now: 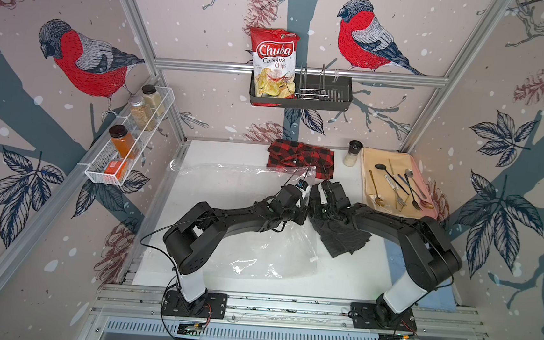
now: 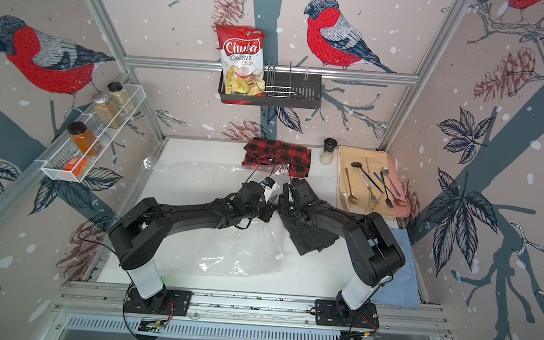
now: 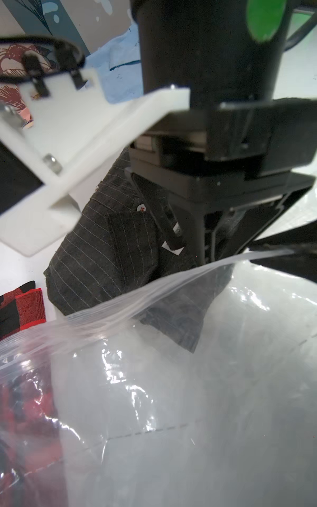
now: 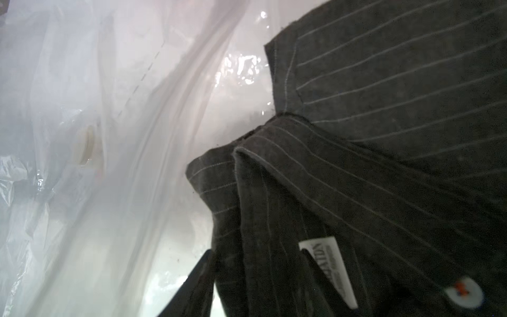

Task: Place the folded shirt into the vacuum bag
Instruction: Place the shirt in the vacuum bag.

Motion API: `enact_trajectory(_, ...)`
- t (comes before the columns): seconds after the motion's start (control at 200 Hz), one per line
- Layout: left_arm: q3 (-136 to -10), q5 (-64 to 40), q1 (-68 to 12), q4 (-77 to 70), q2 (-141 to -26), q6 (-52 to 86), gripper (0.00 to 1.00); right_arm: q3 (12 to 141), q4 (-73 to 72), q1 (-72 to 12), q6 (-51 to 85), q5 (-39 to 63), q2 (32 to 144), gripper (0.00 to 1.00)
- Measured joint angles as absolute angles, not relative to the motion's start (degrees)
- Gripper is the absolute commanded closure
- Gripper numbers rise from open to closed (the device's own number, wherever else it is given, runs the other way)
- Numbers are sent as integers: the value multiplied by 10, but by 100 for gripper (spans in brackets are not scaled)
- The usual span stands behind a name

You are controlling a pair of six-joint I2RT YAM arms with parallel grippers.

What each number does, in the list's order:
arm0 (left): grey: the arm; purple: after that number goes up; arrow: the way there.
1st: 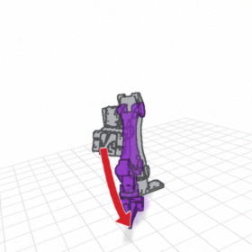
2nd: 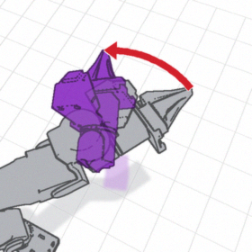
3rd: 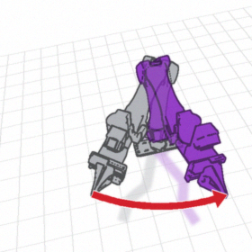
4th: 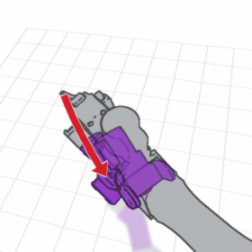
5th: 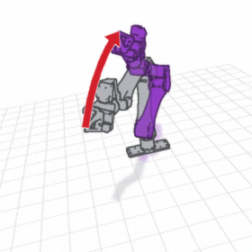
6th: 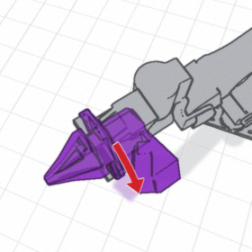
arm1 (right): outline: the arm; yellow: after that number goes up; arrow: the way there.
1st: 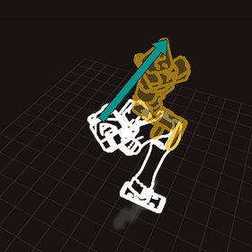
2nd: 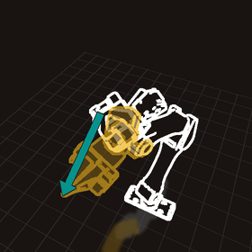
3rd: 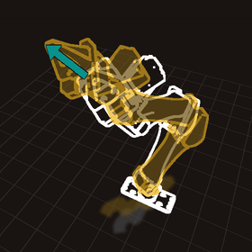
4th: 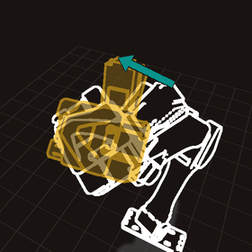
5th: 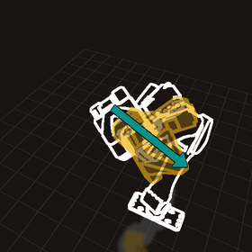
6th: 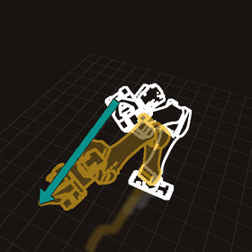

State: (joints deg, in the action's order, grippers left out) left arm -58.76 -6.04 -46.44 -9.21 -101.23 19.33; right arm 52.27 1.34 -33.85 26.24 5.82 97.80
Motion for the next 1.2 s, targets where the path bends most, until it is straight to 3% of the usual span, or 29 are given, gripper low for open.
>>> enact_trajectory(0.08,-588,-61,-464,-92,-1017,196,100,538,17,-341,256,50,995,64)
enact_trajectory(0.145,-586,-63,-465,-93,-1019,196,100,548,19,-341,256,47,1002,65)
enact_trajectory(0.32,-579,-60,-465,-98,-1020,197,100,560,32,-345,252,31,1008,44)
enact_trajectory(0.48,-578,-56,-464,-97,-1020,198,100,558,48,-359,242,11,1008,41)
enact_trajectory(0.54,-578,-58,-464,-99,-1021,200,100,556,48,-362,242,9,1010,48)
enact_trajectory(0.69,-580,-63,-465,-99,-1024,206,100,560,51,-364,240,-7,1026,85)
enact_trajectory(0.785,-580,-65,-465,-100,-1026,206,100,571,57,-364,240,-14,1023,98)
enact_trajectory(1.196,-575,-75,-470,-115,-1027,212,100,625,85,-342,237,8,1017,100)
